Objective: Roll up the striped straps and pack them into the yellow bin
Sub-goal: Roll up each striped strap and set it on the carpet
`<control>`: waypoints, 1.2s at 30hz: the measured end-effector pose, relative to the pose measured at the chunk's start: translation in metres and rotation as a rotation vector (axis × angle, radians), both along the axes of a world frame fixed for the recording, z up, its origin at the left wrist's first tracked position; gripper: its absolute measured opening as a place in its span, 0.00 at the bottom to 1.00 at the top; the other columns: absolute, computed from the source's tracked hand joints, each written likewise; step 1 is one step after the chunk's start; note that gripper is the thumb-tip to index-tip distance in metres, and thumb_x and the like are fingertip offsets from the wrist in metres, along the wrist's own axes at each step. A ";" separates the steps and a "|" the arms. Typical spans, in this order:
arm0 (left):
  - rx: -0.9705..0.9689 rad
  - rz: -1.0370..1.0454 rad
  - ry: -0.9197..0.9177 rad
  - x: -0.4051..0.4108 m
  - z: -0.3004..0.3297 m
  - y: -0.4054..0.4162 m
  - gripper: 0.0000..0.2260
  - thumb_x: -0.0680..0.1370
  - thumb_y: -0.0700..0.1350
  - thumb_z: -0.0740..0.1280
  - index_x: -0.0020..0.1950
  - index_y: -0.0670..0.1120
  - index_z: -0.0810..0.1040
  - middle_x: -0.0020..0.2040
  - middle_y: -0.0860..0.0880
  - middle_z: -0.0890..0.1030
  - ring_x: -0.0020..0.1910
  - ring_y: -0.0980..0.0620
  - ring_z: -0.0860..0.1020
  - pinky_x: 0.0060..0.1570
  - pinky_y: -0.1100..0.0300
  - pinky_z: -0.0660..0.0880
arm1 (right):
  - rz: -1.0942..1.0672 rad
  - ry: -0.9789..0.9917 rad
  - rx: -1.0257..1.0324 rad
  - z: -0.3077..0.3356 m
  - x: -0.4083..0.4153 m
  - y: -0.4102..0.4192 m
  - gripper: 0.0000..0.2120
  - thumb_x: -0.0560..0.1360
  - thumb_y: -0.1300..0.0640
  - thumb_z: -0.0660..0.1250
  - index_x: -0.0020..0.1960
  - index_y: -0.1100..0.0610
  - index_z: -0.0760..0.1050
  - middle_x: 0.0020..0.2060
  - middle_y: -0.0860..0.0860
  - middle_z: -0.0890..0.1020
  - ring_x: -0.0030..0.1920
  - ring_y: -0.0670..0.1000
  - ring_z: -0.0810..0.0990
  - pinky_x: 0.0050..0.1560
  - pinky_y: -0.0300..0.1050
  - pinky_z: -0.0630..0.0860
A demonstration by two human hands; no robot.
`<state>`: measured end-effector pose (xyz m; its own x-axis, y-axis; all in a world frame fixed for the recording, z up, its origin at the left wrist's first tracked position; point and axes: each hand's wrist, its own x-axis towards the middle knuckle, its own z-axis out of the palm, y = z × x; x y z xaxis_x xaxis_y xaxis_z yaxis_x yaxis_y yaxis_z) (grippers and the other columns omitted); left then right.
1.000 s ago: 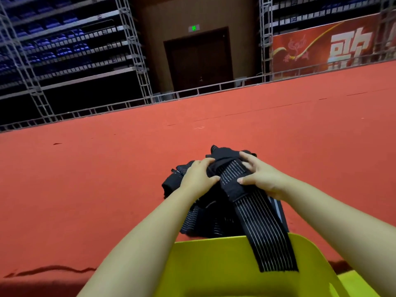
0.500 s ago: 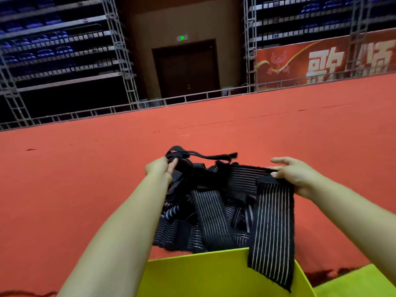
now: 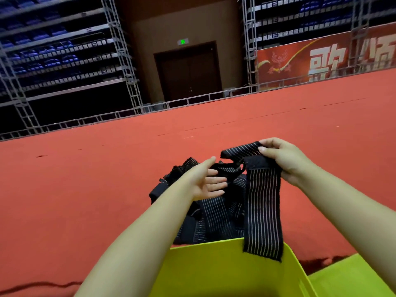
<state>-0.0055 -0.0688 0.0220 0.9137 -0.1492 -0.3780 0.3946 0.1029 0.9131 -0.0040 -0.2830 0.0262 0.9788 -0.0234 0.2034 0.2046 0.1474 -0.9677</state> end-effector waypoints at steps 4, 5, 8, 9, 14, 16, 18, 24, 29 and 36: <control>-0.314 0.118 -0.065 -0.020 0.013 -0.004 0.23 0.79 0.54 0.65 0.67 0.39 0.70 0.53 0.41 0.81 0.50 0.45 0.81 0.50 0.50 0.77 | 0.177 -0.074 -0.025 0.013 -0.034 0.011 0.08 0.78 0.67 0.62 0.46 0.56 0.75 0.40 0.50 0.80 0.37 0.46 0.79 0.38 0.38 0.77; -0.359 0.143 -0.101 -0.026 0.017 -0.002 0.21 0.79 0.53 0.65 0.65 0.40 0.72 0.51 0.43 0.82 0.49 0.46 0.81 0.48 0.51 0.77 | 0.218 -0.068 -0.009 0.013 -0.044 0.012 0.08 0.78 0.67 0.62 0.46 0.56 0.75 0.40 0.49 0.80 0.36 0.46 0.79 0.36 0.37 0.77; -0.378 0.125 -0.170 -0.045 0.028 0.009 0.14 0.78 0.50 0.67 0.59 0.43 0.75 0.49 0.43 0.82 0.46 0.47 0.82 0.43 0.52 0.79 | 0.318 -0.051 0.056 0.003 -0.067 0.014 0.10 0.77 0.68 0.61 0.44 0.54 0.73 0.38 0.47 0.79 0.33 0.44 0.79 0.32 0.36 0.76; -0.360 0.104 -0.172 -0.052 0.031 0.012 0.14 0.77 0.50 0.68 0.58 0.43 0.75 0.51 0.42 0.82 0.46 0.46 0.82 0.42 0.52 0.80 | 0.352 -0.062 0.046 -0.001 -0.074 0.016 0.10 0.77 0.68 0.61 0.44 0.54 0.72 0.38 0.47 0.78 0.34 0.44 0.78 0.32 0.35 0.75; -0.021 0.080 -0.209 -0.071 0.032 0.010 0.18 0.77 0.39 0.70 0.66 0.42 0.72 0.59 0.42 0.79 0.48 0.46 0.80 0.37 0.54 0.79 | 0.408 -0.115 -0.391 -0.024 -0.087 0.033 0.03 0.72 0.64 0.65 0.45 0.58 0.72 0.42 0.51 0.78 0.42 0.47 0.75 0.44 0.42 0.71; 0.082 0.132 -0.251 -0.072 0.025 0.010 0.16 0.76 0.33 0.68 0.62 0.46 0.75 0.63 0.41 0.77 0.50 0.46 0.79 0.31 0.58 0.76 | 0.384 -0.050 -0.502 -0.033 -0.084 0.033 0.03 0.71 0.62 0.65 0.43 0.55 0.74 0.46 0.51 0.77 0.43 0.49 0.74 0.45 0.47 0.69; 0.075 0.143 -0.281 -0.069 0.016 0.011 0.16 0.75 0.30 0.66 0.56 0.49 0.77 0.66 0.41 0.75 0.56 0.43 0.77 0.34 0.56 0.75 | 0.333 0.074 -0.446 -0.042 -0.076 0.033 0.09 0.74 0.65 0.63 0.41 0.52 0.75 0.48 0.49 0.76 0.45 0.49 0.73 0.45 0.47 0.68; 0.063 0.101 -0.348 -0.058 0.005 0.026 0.20 0.75 0.29 0.65 0.56 0.53 0.79 0.68 0.41 0.72 0.63 0.42 0.74 0.61 0.45 0.72 | 0.297 0.440 0.201 -0.060 -0.042 0.037 0.18 0.80 0.55 0.60 0.68 0.49 0.62 0.66 0.63 0.72 0.54 0.61 0.81 0.52 0.63 0.75; 0.074 0.002 -0.342 -0.066 0.007 0.033 0.20 0.77 0.28 0.62 0.59 0.51 0.76 0.60 0.42 0.77 0.48 0.47 0.77 0.39 0.55 0.75 | 0.469 0.492 0.196 -0.057 -0.034 0.063 0.25 0.79 0.42 0.58 0.74 0.43 0.58 0.65 0.65 0.72 0.53 0.59 0.81 0.42 0.57 0.78; 0.121 0.020 -0.395 -0.067 -0.005 0.042 0.24 0.75 0.26 0.61 0.52 0.54 0.83 0.45 0.47 0.79 0.46 0.48 0.76 0.44 0.54 0.70 | 0.267 0.482 0.108 -0.063 -0.028 0.078 0.07 0.80 0.57 0.61 0.43 0.53 0.69 0.40 0.50 0.79 0.33 0.47 0.80 0.47 0.51 0.76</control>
